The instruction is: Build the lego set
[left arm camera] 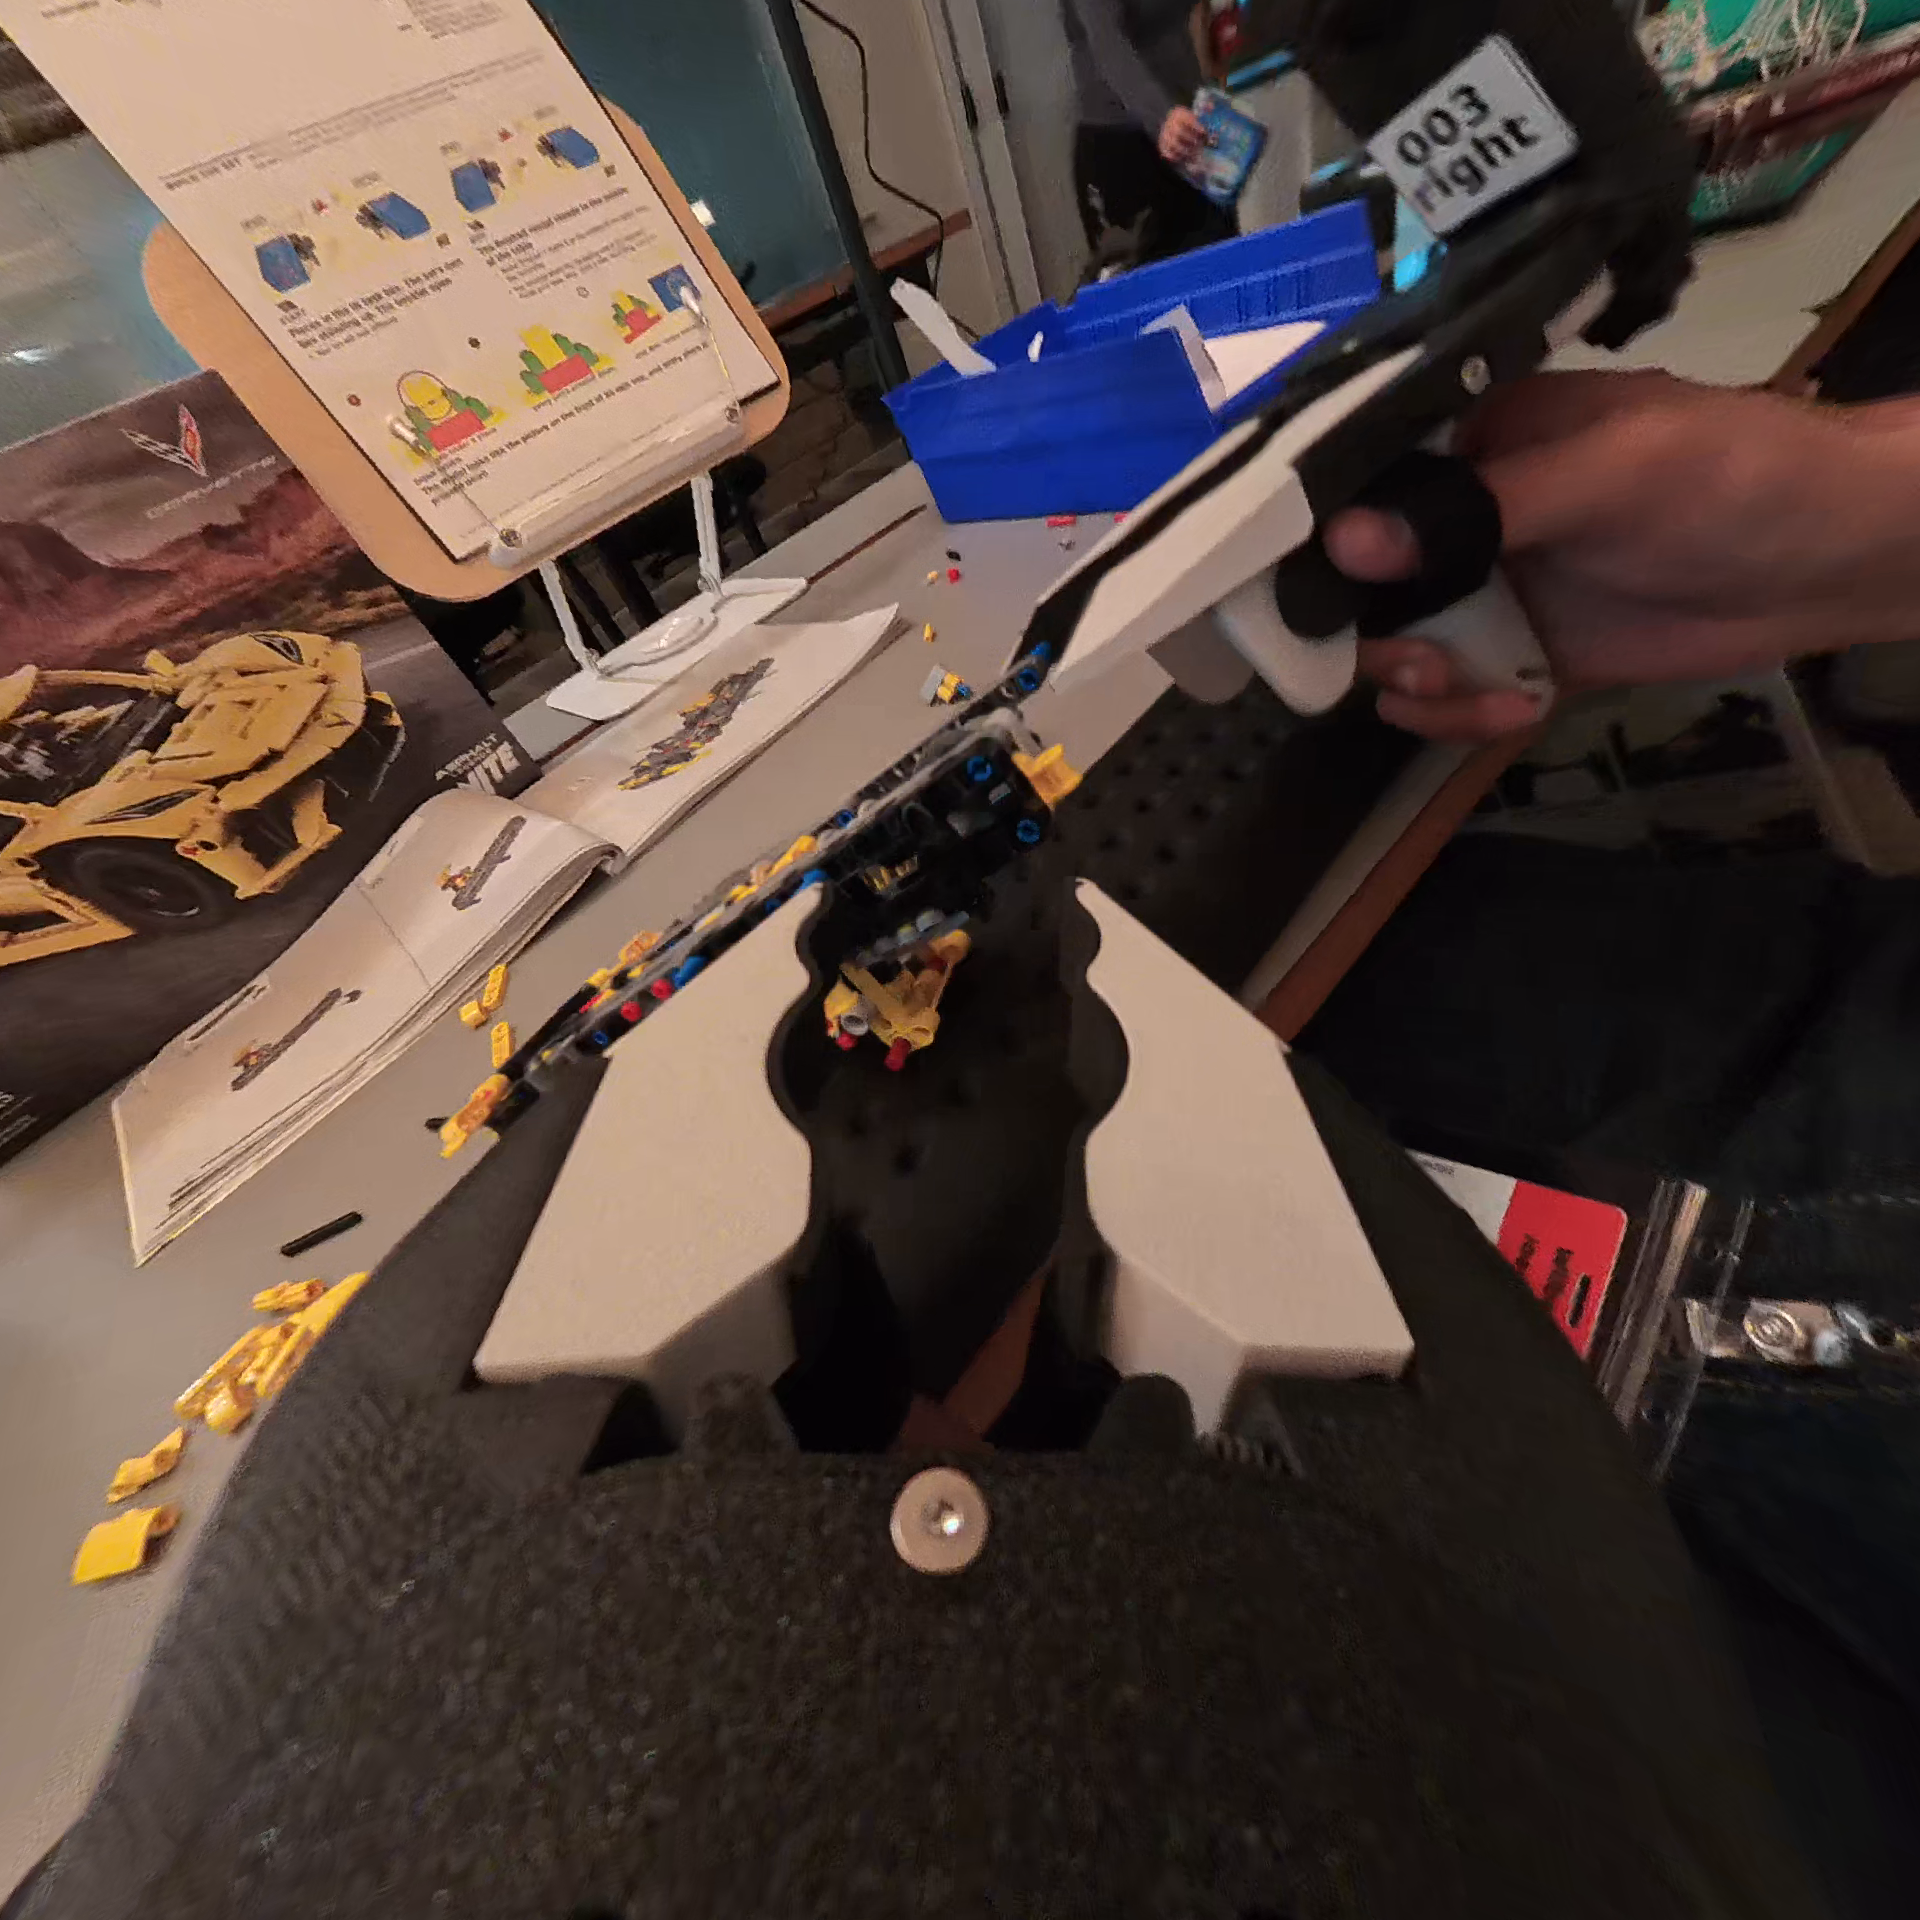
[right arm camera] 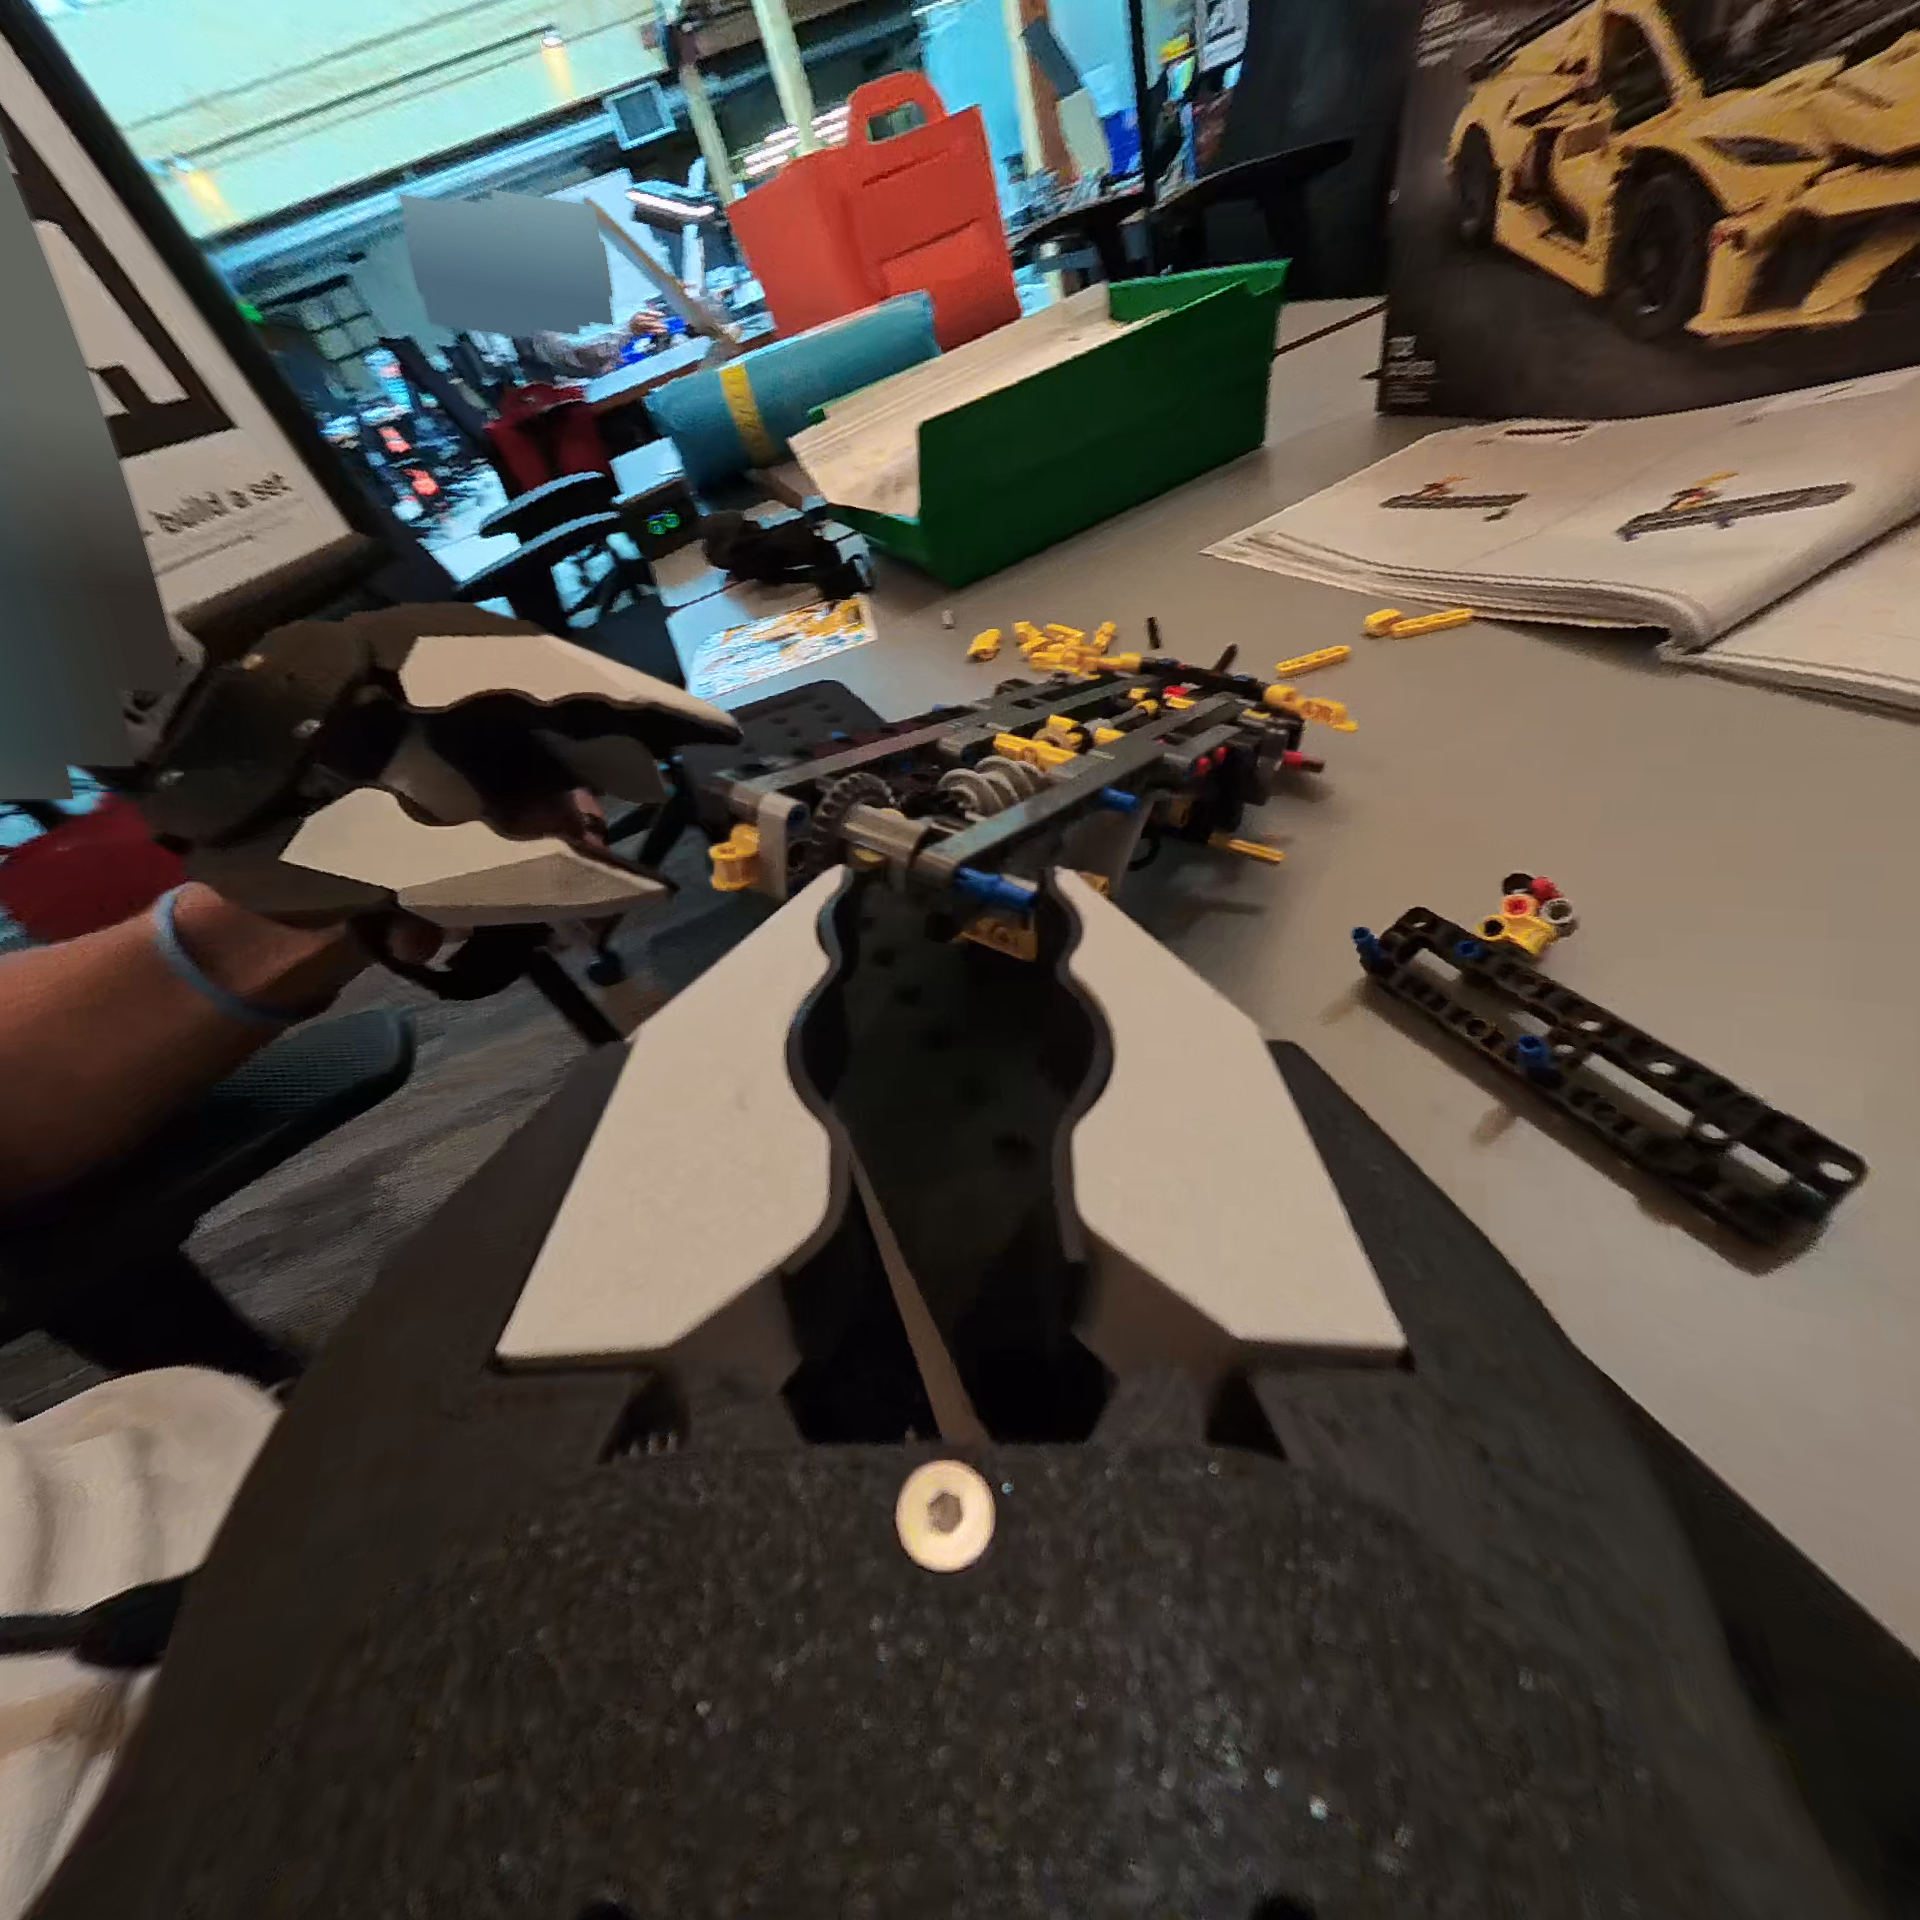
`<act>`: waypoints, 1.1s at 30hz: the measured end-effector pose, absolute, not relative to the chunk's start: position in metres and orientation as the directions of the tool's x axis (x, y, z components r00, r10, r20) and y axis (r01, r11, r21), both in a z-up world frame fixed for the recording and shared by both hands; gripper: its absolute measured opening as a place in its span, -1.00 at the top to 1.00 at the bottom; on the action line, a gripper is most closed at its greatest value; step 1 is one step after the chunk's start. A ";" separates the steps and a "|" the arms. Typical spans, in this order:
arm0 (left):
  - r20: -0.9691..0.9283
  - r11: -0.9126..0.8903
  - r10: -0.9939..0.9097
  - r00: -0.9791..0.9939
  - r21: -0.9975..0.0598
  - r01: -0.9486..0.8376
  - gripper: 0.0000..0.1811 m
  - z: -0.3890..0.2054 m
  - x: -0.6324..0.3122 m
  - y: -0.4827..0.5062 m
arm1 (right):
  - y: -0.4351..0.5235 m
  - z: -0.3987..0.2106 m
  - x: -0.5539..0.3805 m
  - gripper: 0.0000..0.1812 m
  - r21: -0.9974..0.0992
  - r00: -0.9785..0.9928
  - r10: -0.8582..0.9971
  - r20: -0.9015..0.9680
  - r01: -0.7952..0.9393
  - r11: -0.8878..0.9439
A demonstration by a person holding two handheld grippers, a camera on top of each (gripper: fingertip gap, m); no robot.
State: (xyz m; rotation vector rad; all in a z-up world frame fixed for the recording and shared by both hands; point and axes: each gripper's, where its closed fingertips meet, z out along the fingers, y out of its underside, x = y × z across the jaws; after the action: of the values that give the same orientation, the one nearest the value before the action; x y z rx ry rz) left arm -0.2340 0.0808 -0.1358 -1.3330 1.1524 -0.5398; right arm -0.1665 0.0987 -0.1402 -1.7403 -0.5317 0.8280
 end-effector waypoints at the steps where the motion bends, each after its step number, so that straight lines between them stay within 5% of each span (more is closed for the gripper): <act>1: -0.351 0.249 -0.846 0.401 -0.925 -0.285 0.52 -0.135 -0.231 0.081 | 0.100 -0.142 -0.165 0.64 -0.953 0.690 0.681 -0.247 -0.045 -0.300; 13: -0.594 0.479 -0.706 0.386 -0.801 -0.358 0.55 -0.137 -0.202 0.083 | 0.105 -0.138 -0.158 0.70 -0.925 0.756 0.557 -0.345 -0.171 -0.340; 33: -0.766 0.588 -0.537 0.353 -0.640 -0.495 0.56 -0.142 -0.205 0.099 | 0.115 -0.133 -0.164 0.74 -0.955 0.842 0.538 -0.027 0.138 -0.264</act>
State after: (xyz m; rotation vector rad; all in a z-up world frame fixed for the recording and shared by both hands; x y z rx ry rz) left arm -0.2055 0.0992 -0.1418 -1.0165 1.2734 -0.0348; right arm -0.1642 0.1152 -0.1334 -1.8221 -0.5125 0.4158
